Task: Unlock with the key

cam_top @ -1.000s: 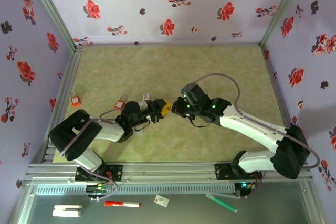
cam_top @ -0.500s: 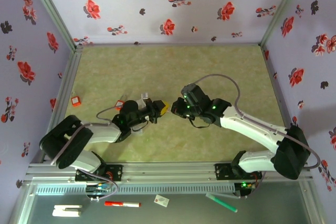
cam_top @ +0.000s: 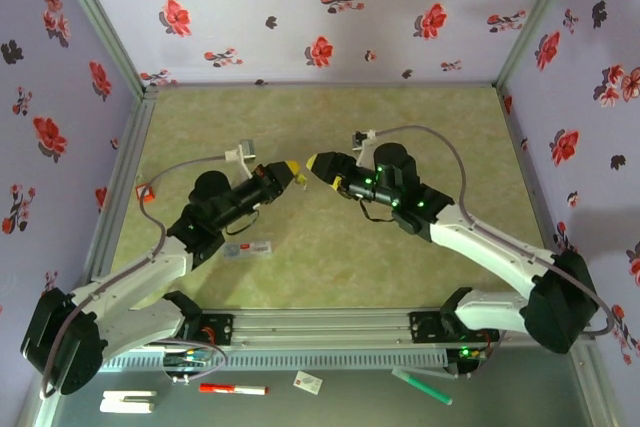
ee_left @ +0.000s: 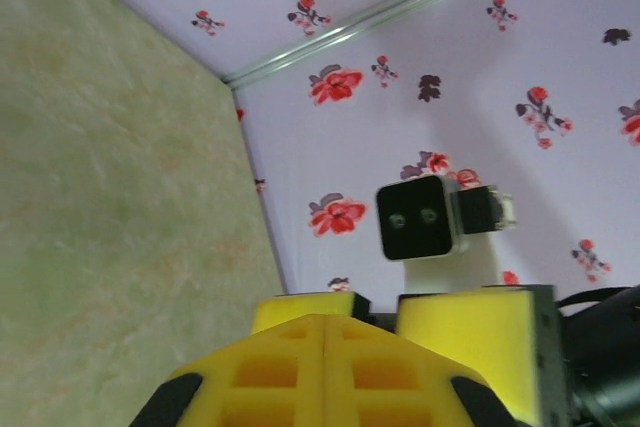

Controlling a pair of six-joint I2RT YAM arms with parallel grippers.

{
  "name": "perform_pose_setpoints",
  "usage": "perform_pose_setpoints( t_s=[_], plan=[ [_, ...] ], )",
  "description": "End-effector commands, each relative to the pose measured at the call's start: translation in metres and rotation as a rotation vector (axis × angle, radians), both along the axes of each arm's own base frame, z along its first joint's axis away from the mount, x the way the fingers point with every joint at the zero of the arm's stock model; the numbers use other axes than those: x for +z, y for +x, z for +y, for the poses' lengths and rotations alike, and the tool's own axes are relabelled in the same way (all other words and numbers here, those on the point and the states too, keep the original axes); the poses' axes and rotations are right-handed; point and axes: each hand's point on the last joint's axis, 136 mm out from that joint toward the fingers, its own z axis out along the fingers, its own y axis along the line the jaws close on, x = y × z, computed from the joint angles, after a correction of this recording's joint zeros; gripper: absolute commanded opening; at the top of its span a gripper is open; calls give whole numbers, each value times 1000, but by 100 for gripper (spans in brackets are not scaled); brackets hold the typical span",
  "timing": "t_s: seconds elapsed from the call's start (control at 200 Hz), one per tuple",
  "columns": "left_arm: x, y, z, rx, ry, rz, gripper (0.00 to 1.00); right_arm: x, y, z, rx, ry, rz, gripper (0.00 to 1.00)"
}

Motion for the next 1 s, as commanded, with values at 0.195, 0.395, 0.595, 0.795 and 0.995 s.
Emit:
perform_pose_setpoints(
  t_s=[0.195,0.395,0.595,0.795,0.995],
  plan=[
    [-2,9,5,41,84,-31,0,13,-16,15,81,112,-27,57],
    [4,12,6,56,82,-53,0,-1,-24,10,68,112,6,53],
    [9,13,5,57,61,-64,0,1,-28,21,94,159,-5,48],
    [10,13,5,59,30,-64,0,2,-28,27,106,186,-3,41],
    [14,13,4,58,-6,-68,0,2,-28,31,116,208,1,35]
  ],
)
